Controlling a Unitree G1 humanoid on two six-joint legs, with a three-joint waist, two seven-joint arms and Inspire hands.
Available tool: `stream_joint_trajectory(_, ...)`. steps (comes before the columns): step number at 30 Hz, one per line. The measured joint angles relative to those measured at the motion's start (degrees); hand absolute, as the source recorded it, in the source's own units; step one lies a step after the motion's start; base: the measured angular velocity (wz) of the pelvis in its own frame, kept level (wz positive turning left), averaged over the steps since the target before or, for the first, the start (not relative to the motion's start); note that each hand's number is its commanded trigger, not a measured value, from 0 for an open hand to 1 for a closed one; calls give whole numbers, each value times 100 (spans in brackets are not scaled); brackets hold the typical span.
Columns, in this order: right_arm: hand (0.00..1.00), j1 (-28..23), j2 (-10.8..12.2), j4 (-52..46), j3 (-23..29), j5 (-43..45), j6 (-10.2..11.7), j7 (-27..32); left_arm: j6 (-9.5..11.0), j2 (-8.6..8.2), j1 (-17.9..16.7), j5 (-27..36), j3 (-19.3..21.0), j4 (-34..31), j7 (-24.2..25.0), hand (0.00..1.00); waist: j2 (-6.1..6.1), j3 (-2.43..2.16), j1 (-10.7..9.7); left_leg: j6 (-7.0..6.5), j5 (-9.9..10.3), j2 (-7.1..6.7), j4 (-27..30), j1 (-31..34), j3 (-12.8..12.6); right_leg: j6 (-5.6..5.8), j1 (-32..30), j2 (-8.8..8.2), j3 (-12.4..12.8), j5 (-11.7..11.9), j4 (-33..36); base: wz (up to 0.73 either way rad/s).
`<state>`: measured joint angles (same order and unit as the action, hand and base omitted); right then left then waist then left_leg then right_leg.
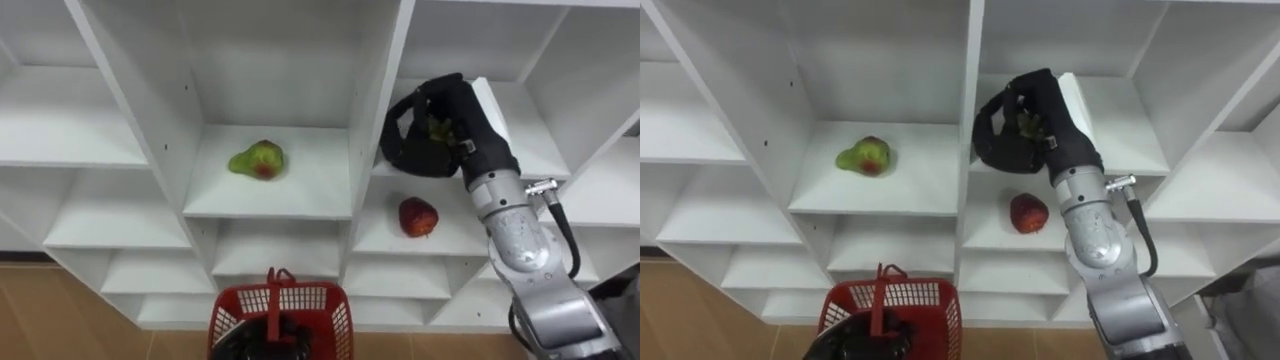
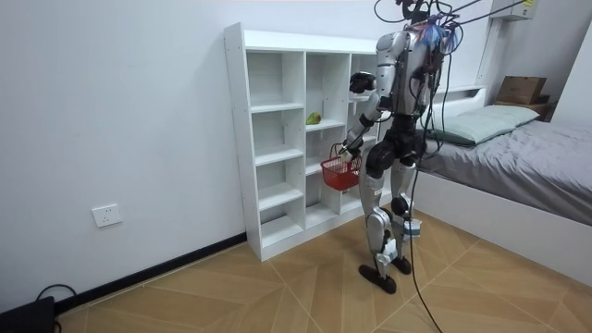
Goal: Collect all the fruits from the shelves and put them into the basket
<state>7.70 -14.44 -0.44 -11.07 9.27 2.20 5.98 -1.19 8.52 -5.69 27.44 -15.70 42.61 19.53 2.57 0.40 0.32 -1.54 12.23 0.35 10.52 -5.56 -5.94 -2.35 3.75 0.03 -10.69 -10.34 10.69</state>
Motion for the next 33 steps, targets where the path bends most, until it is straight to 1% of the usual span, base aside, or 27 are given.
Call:
stream_joint_trajectory(2,100,0,0,-85,1,-12,2,-79,42,-1,16,3,-4,-5,19,100,0,0,-21,0,0,2,0,-9,-6,-3,3,4,38,2,8,-7)
stream_joint_trajectory(6,100,-20,1,-197,63,-32,2,-196,56,2,14,19,-9,-179,22,100,1,1,-56,0,1,2,0,-11,-54,-9,-13,1,51,6,16,-1)
stream_joint_trajectory(8,100,-36,22,-305,64,-34,12,-224,147,1,14,131,-15,-221,21,100,-2,0,-52,0,1,14,1,-13,-142,-15,-54,7,113,10,53,-14)
stream_joint_trajectory(9,100,-36,27,-319,65,-35,28,-248,160,3,14,141,-15,-226,21,100,-3,1,-53,0,1,16,1,-11,-157,-16,-70,6,124,11,73,-13)
stream_joint_trajectory(15,100,-83,65,-449,80,-36,32,-429,161,30,11,233,-18,-215,21,100,-4,1,-101,0,1,15,1,-14,-201,-16,-136,8,199,11,110,-5)
stream_joint_trajectory(19,100,-238,64,-717,111,-38,35,-434,161,46,-21,233,-16,-215,21,100,-7,-1,-108,0,1,17,0,-14,-217,-16,-170,15,246,15,114,-6)
stream_joint_trajectory(26,100,-244,66,-723,110,-109,36,-617,159,50,-23,233,-9,-215,22,100,-9,-5,-145,0,1,27,0,-12,-309,-24,-179,18,273,29,117,-5)
stream_joint_trajectory(33,100,-257,67,-763,108,-280,36,-652,160,46,-22,233,-11,-218,23,100,-3,-9,-145,0,0,29,1,-15,-334,-26,-189,22,310,32,130,-2)
